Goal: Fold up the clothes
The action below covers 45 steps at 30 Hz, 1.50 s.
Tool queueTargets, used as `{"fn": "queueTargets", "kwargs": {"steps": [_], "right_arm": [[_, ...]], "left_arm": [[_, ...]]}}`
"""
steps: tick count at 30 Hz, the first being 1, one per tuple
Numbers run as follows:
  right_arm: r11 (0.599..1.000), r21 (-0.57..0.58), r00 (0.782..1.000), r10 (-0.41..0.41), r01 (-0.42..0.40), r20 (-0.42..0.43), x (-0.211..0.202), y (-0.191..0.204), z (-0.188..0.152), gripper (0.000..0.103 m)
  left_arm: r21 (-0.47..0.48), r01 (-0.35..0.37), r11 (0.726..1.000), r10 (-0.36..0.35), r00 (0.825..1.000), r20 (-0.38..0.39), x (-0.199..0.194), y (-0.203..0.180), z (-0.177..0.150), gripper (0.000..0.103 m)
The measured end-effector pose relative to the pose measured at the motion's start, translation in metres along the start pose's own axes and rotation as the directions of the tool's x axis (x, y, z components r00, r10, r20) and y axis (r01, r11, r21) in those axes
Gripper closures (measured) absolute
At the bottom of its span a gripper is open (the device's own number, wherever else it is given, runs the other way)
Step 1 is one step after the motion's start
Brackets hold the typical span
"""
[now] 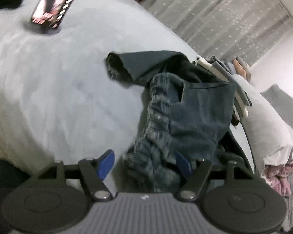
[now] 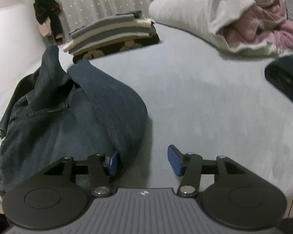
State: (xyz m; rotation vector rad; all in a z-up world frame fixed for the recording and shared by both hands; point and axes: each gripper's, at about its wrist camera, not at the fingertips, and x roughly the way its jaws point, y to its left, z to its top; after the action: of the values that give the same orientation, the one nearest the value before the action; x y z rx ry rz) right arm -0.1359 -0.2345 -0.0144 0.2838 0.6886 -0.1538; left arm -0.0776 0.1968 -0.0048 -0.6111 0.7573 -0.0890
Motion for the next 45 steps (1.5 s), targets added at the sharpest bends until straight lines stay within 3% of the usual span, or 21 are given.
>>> {"fn": "queueTargets", "kwargs": {"steps": [5, 10, 14, 19, 21, 22, 29, 33, 35, 36, 37, 38, 41, 45], "right_arm": [[0.997, -0.082, 0.999, -0.012, 0.014, 0.03, 0.011, 0.019, 0.027, 0.046], [0.99, -0.143, 0.998, 0.011, -0.003, 0.056, 0.03, 0.039, 0.053, 0.045], [0.979, -0.204, 0.997, 0.03, -0.013, 0.076, 0.051, 0.057, 0.071, 0.045], [0.968, -0.247, 0.993, 0.067, -0.041, 0.098, 0.08, 0.074, 0.089, 0.045], [0.958, -0.283, 0.991, 0.073, -0.039, 0.11, 0.09, 0.081, 0.093, 0.045], [0.952, -0.303, 0.991, 0.075, -0.037, 0.114, 0.095, 0.084, 0.095, 0.045], [0.903, -0.424, 0.989, 0.114, -0.062, 0.098, 0.125, 0.113, 0.103, 0.045], [0.849, -0.523, 0.985, 0.148, -0.077, 0.094, 0.131, 0.133, 0.097, 0.046], [0.813, -0.58, 0.985, 0.141, -0.059, 0.096, 0.134, 0.144, 0.093, 0.05], [0.8, -0.599, 0.987, 0.123, -0.037, 0.103, 0.136, 0.148, 0.091, 0.053], [0.787, -0.617, 0.988, 0.105, -0.014, 0.111, 0.138, 0.152, 0.089, 0.066], [0.778, -0.628, 0.991, 0.076, 0.011, 0.112, 0.142, 0.154, 0.088, 0.088], [0.816, -0.577, 0.991, 0.046, 0.035, 0.126, 0.142, 0.148, 0.096, 0.097], [0.89, -0.449, 0.984, 0.004, 0.079, 0.18, 0.126, 0.126, 0.113, 0.097]], "left_arm": [[0.091, 0.015, 0.996, -0.005, 0.995, -0.104, 0.046, -0.006, 0.03, 0.032], [0.008, 0.078, 0.997, -0.076, 0.981, -0.177, 0.08, 0.007, 0.046, 0.033], [-0.03, 0.124, 0.992, -0.127, 0.975, -0.185, 0.104, 0.007, 0.063, 0.034], [-0.012, 0.165, 0.986, -0.165, 0.973, -0.16, 0.126, 0.001, 0.069, 0.034], [-0.005, 0.178, 0.984, -0.177, 0.974, -0.141, 0.13, 0.0, 0.068, 0.038], [0.001, 0.177, 0.984, -0.175, 0.975, -0.136, 0.131, -0.001, 0.068, 0.045], [0.018, 0.096, 0.995, -0.094, 0.992, -0.08, 0.126, -0.008, 0.069, 0.08], [0.077, -0.001, 0.997, -0.001, 1.0, 0.017, 0.11, -0.026, 0.067, 0.085], [0.121, -0.092, 0.988, 0.08, 0.991, 0.103, 0.098, -0.033, 0.066, 0.085], [0.136, -0.135, 0.981, 0.115, 0.983, 0.144, 0.094, -0.035, 0.067, 0.085], [0.147, -0.167, 0.975, 0.142, 0.976, 0.167, 0.091, -0.036, 0.067, 0.085], [0.154, -0.191, 0.969, 0.163, 0.971, 0.177, 0.09, -0.035, 0.068, 0.085], [0.161, -0.219, 0.962, 0.192, 0.967, 0.167, 0.092, -0.034, 0.068, 0.085], [0.155, -0.217, 0.964, 0.193, 0.969, 0.157, 0.092, -0.032, 0.068, 0.083]]}}
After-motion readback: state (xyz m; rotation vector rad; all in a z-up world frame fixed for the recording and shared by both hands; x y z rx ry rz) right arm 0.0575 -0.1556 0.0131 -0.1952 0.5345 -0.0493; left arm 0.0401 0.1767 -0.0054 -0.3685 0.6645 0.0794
